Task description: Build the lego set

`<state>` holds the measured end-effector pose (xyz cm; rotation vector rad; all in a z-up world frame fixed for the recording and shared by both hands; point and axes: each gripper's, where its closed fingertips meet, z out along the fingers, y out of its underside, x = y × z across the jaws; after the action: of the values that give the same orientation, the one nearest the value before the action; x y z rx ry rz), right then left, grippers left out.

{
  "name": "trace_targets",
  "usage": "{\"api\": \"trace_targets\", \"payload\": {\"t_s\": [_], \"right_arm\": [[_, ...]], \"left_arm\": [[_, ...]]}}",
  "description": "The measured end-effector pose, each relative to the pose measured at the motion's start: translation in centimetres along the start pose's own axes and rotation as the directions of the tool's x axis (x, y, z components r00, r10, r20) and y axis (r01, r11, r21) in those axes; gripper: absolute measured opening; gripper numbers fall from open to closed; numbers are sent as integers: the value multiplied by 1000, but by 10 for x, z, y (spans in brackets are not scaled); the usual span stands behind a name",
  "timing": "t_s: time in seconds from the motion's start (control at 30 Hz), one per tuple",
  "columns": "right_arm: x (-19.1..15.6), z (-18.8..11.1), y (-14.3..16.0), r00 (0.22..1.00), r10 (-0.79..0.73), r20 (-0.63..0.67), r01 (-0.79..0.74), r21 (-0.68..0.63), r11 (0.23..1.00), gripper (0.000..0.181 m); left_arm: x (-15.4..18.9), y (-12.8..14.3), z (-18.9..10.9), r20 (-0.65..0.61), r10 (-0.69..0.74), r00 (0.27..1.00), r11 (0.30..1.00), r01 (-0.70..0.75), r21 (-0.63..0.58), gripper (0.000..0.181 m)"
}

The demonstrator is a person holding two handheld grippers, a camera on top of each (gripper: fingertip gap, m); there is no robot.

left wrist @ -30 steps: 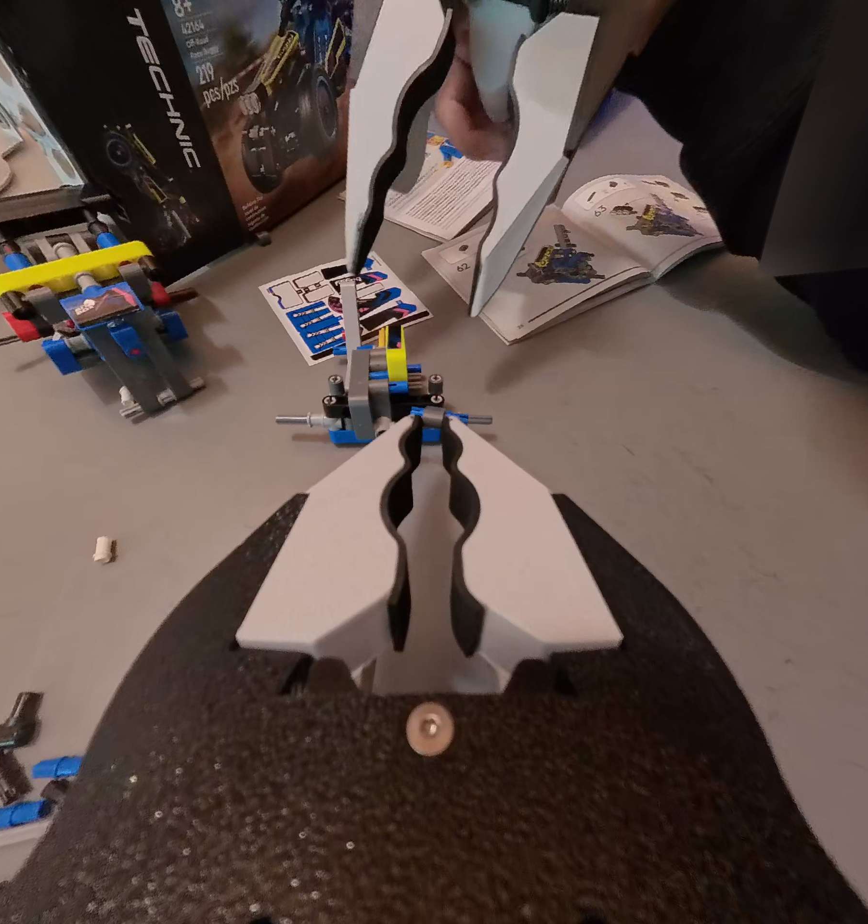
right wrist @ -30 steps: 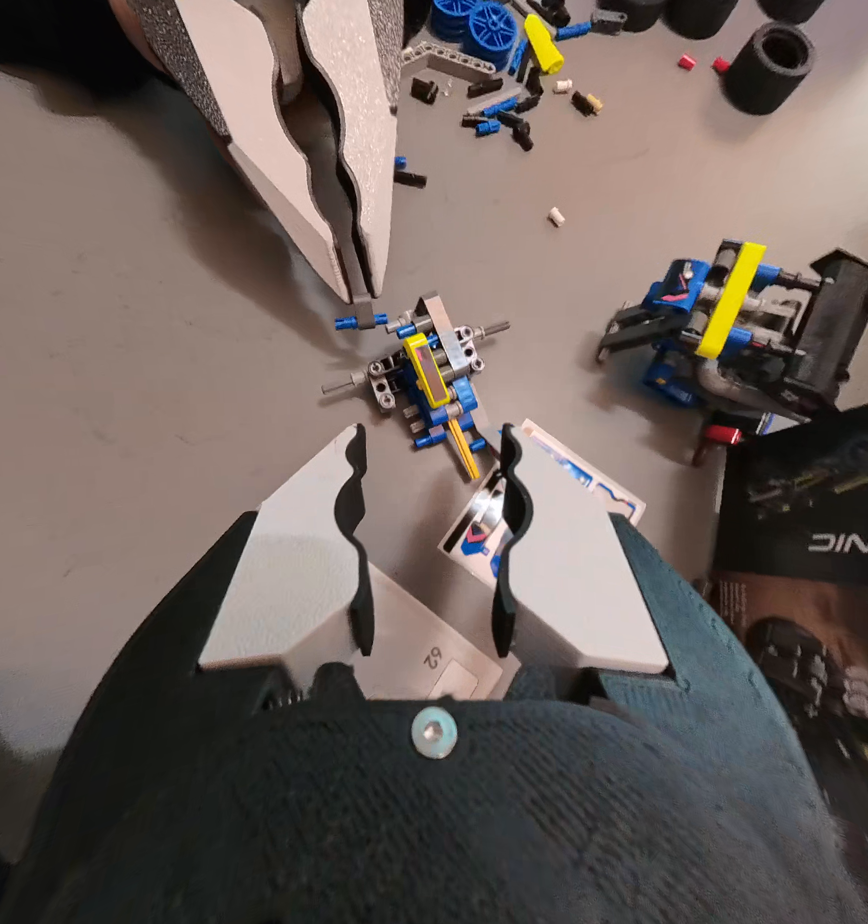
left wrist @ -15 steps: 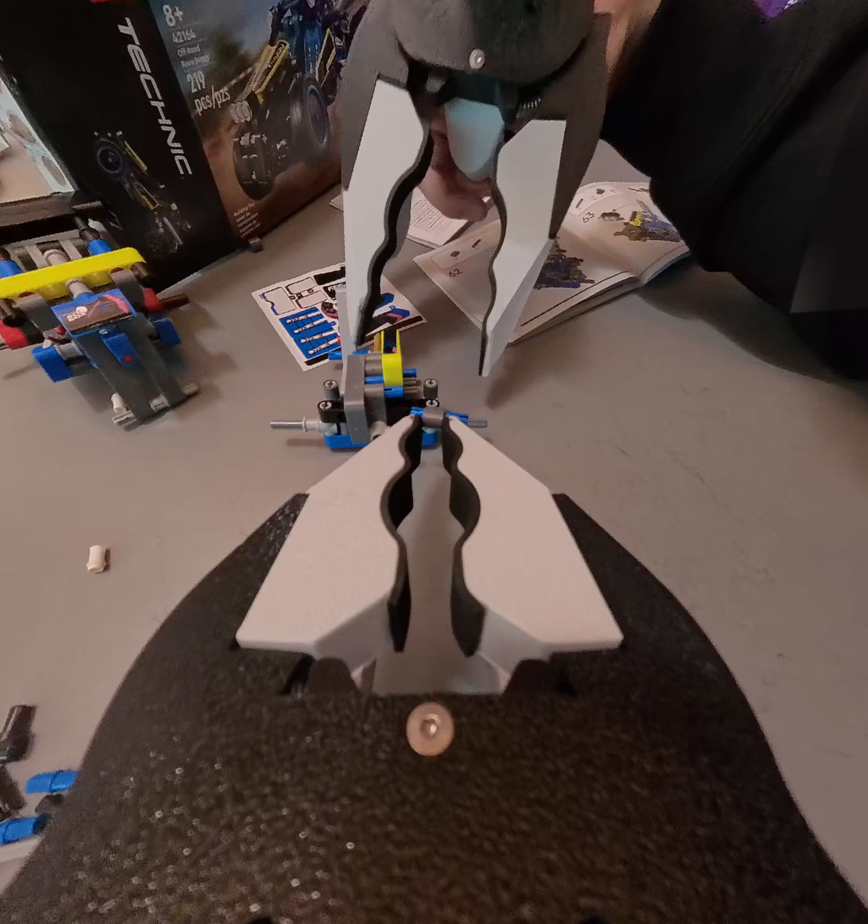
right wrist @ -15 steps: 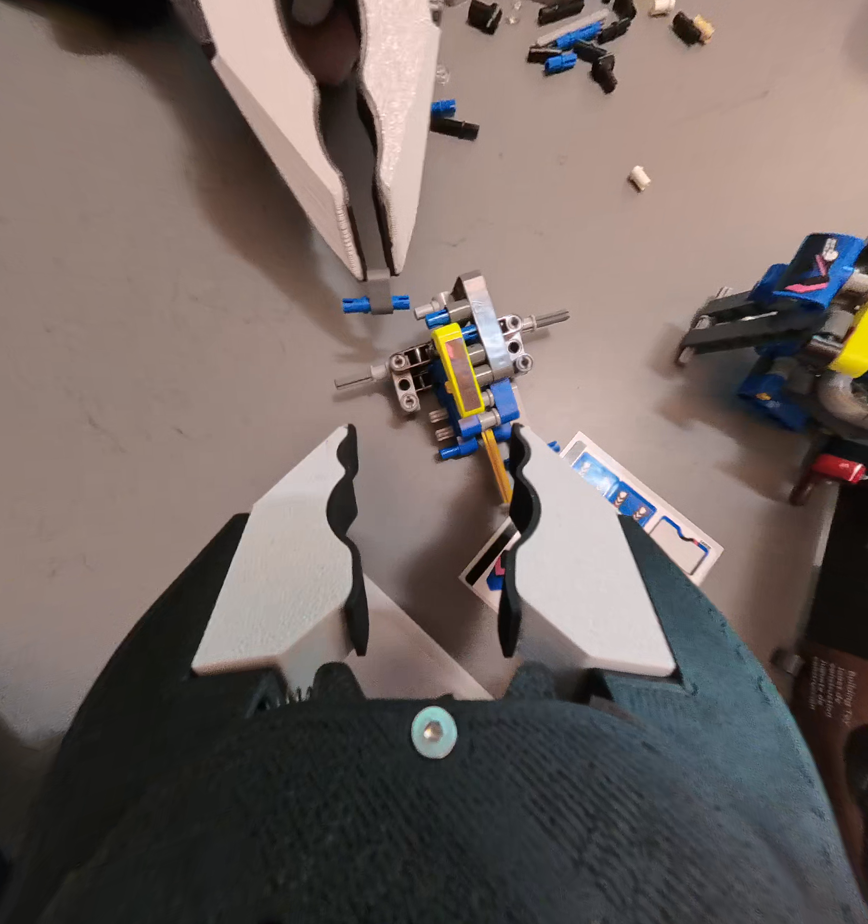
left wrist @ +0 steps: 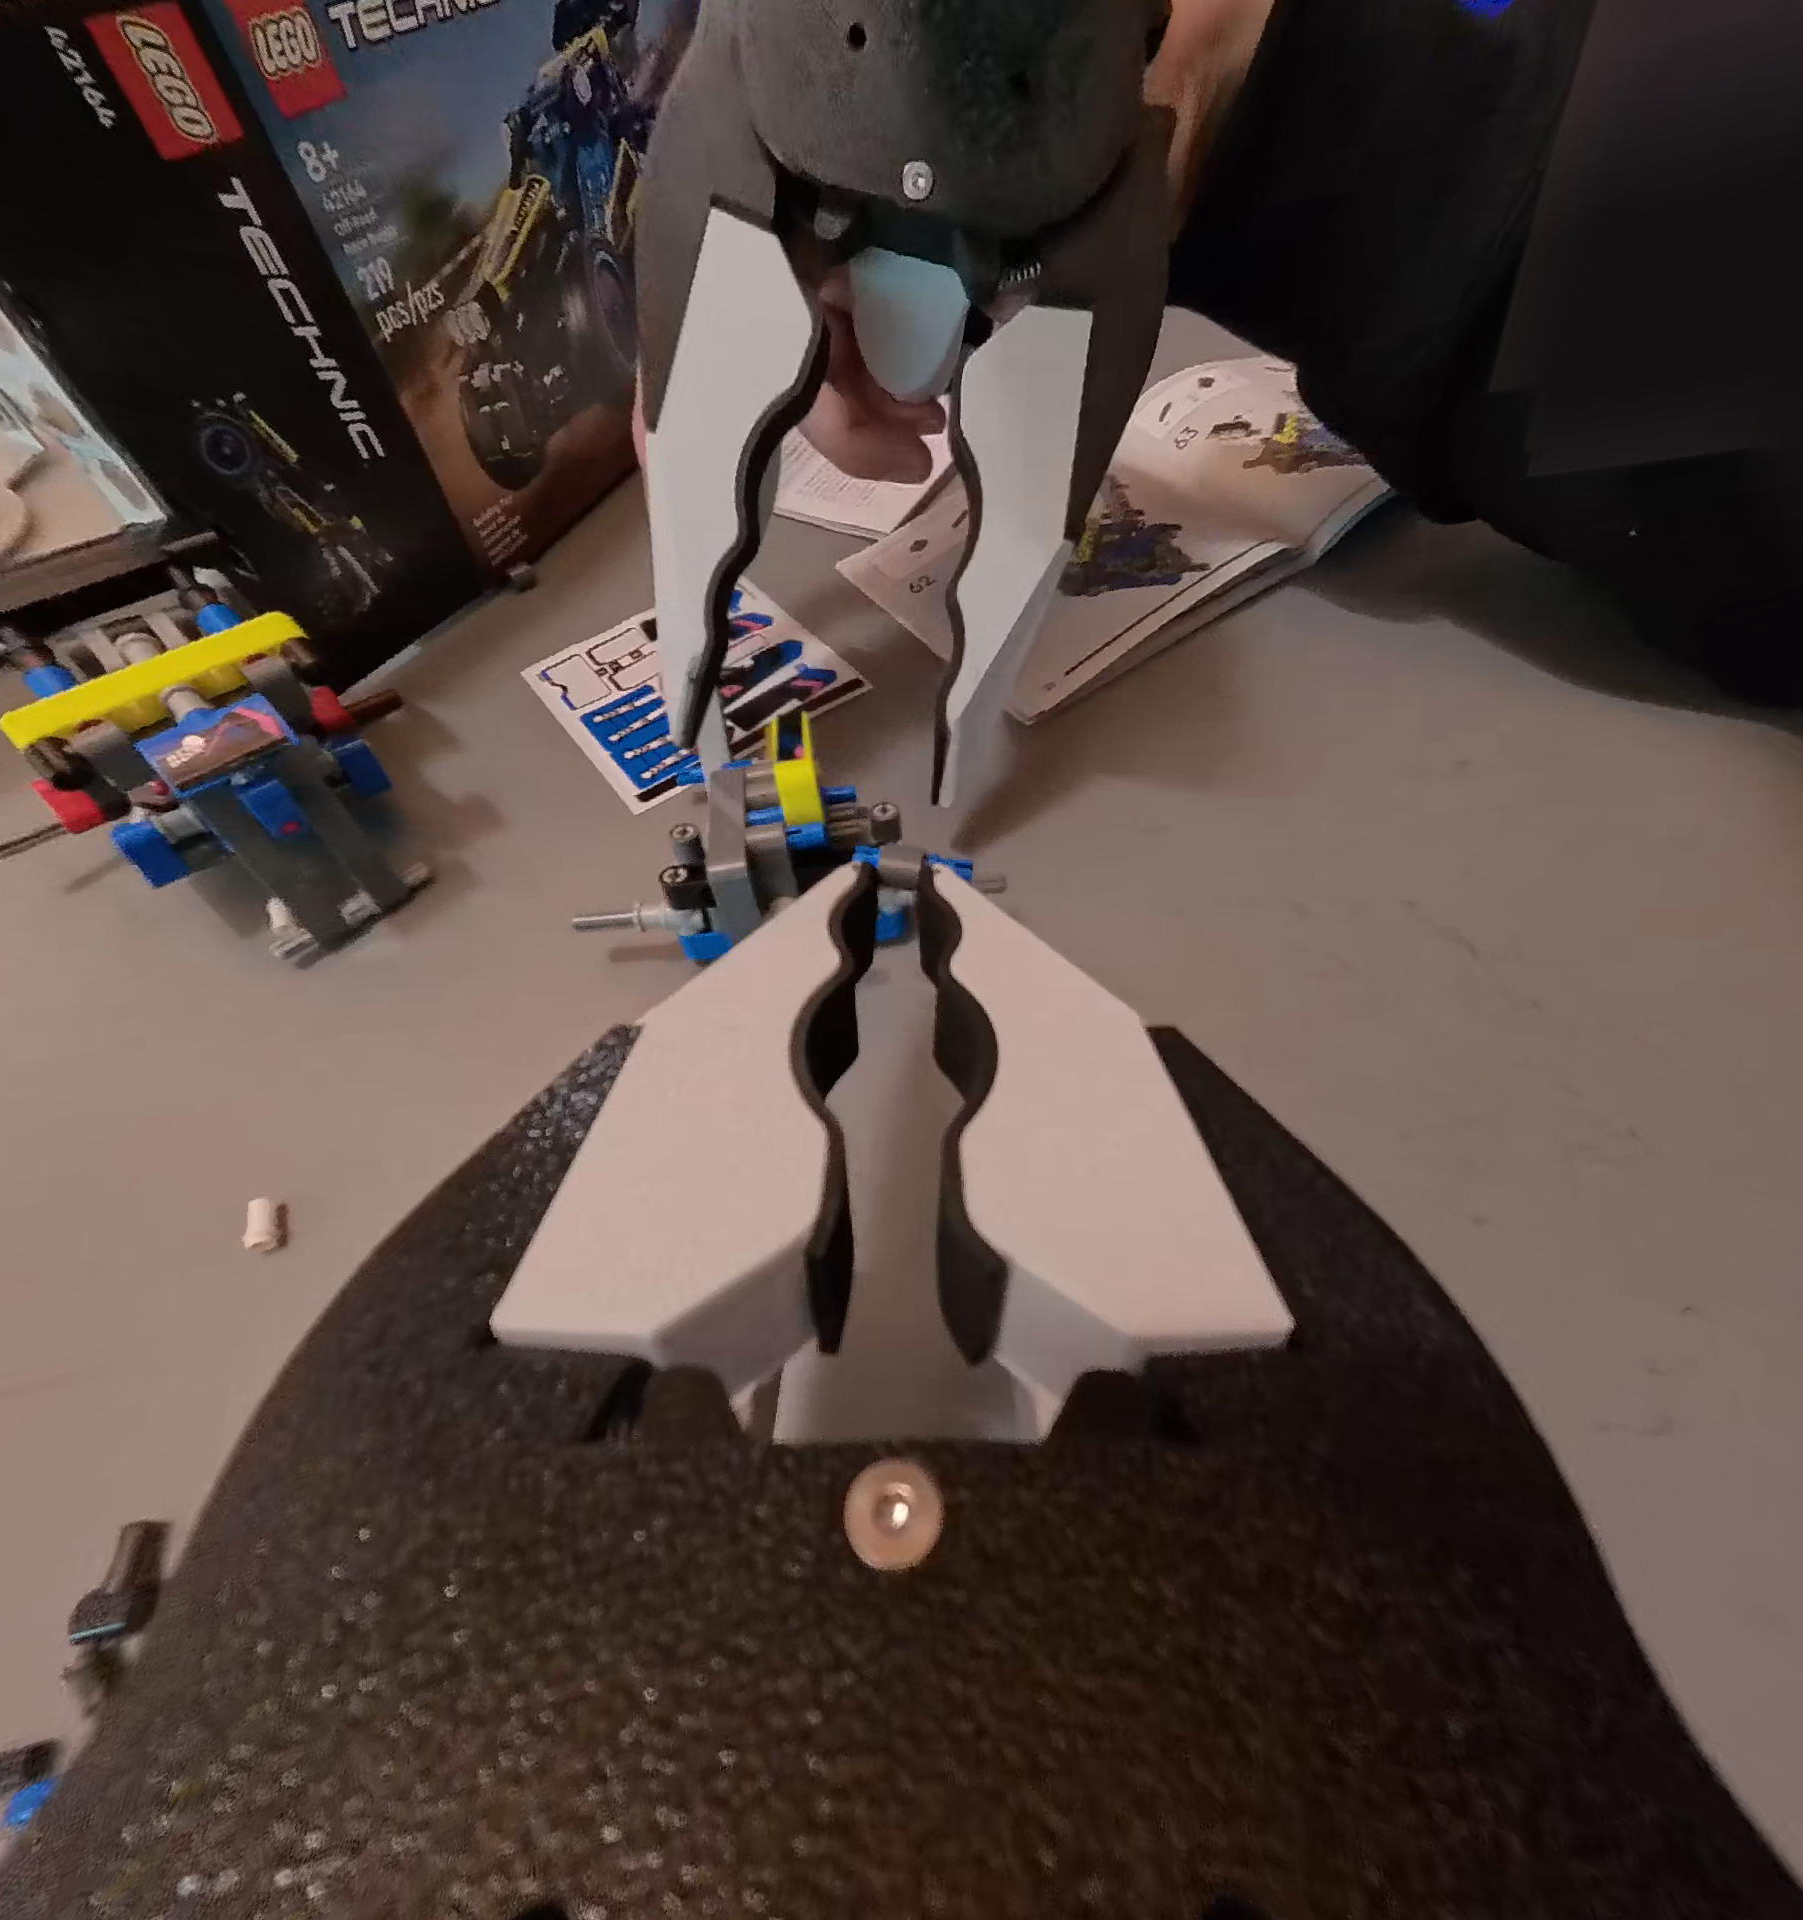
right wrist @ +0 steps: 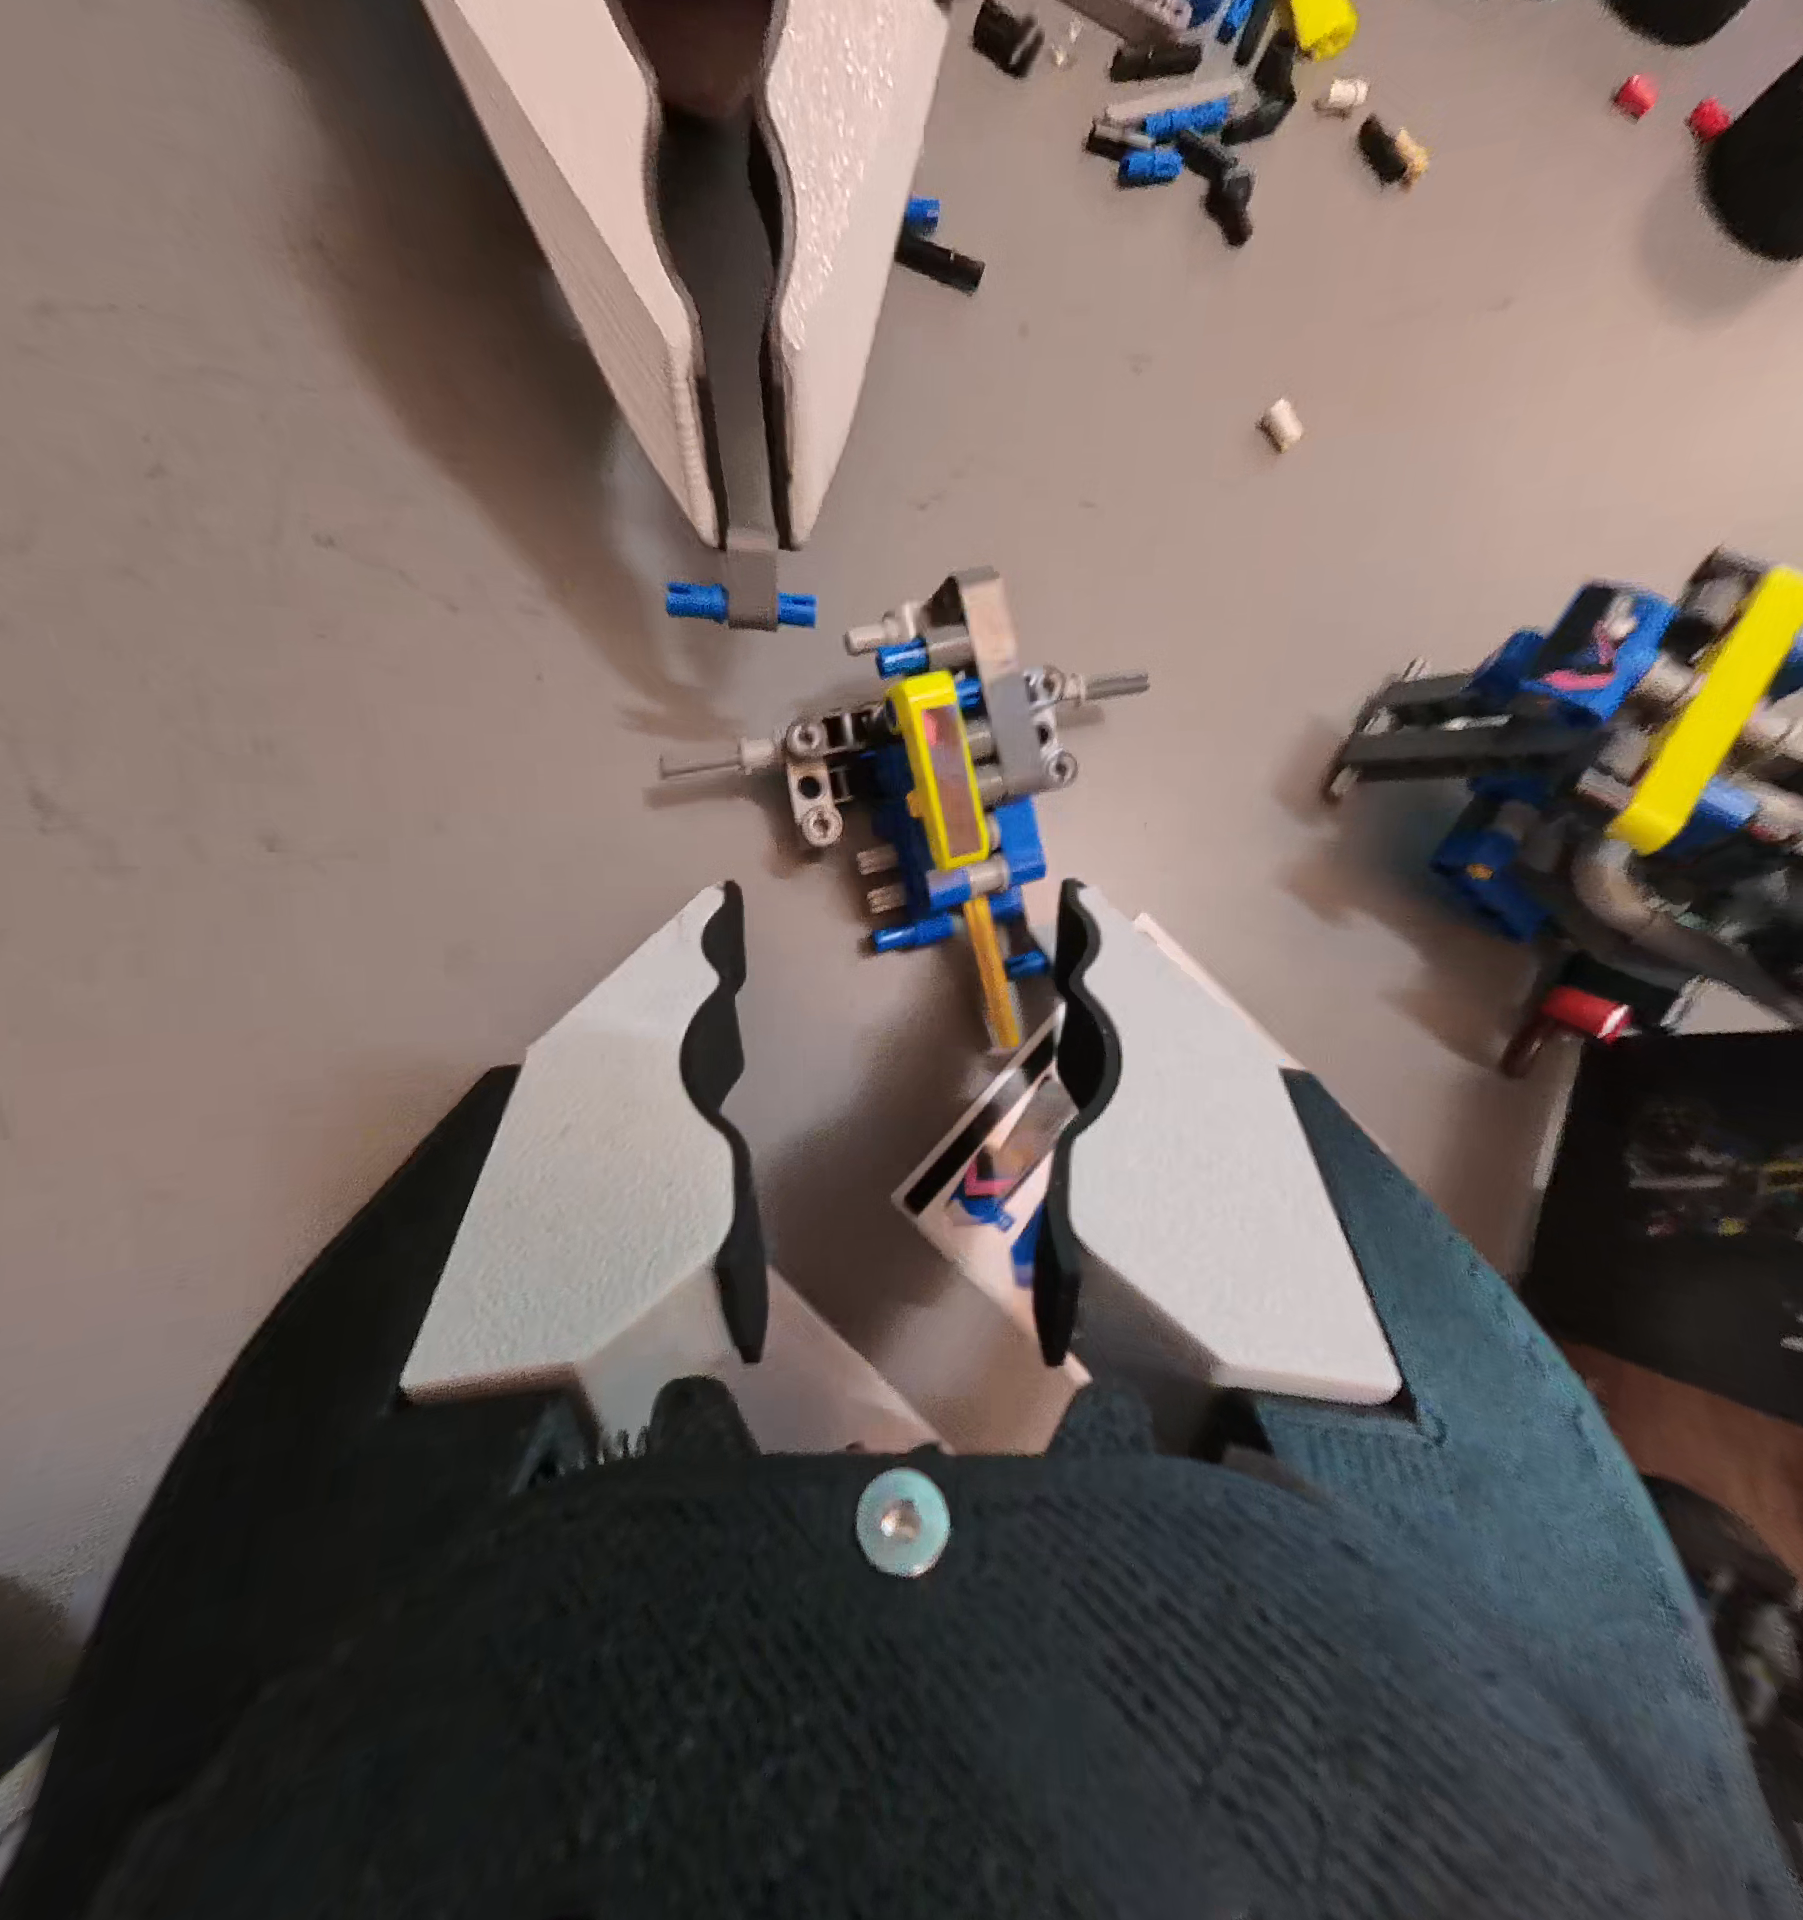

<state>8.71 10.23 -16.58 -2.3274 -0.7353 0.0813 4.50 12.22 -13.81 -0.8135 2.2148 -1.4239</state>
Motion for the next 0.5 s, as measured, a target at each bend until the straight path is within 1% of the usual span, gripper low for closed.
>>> {"api": "trace_targets", "payload": {"t_s": [0.03,0.13,0.17,0.27,0.4,0.5], "right_arm": [[4,1,-4,999,-27,-28,27,6,1000,60],[11,2,-16,997,-36,-73,39,40,998,63],[12,3,-19,997,-19,-69,23,56,998,68],[5,11,-17,999,39,-2,-39,52,998,65],[0,17,-11,999,25,21,-25,0,1000,50],[0,18,-12,999,29,16,-29,0,1000,47]], "left_arm": [[-2,1,-1,6,15,1000,1000,-15,-2,4],[-7,2,-3,23,16,1000,1000,-16,-3,4],[-8,2,-3,26,16,1000,1000,-16,-3,4],[-16,6,-2,62,15,998,999,-13,-33,4],[-15,13,0,50,8,999,997,-5,-76,5],[-15,13,0,50,9,999,997,-5,-76,4]]}}
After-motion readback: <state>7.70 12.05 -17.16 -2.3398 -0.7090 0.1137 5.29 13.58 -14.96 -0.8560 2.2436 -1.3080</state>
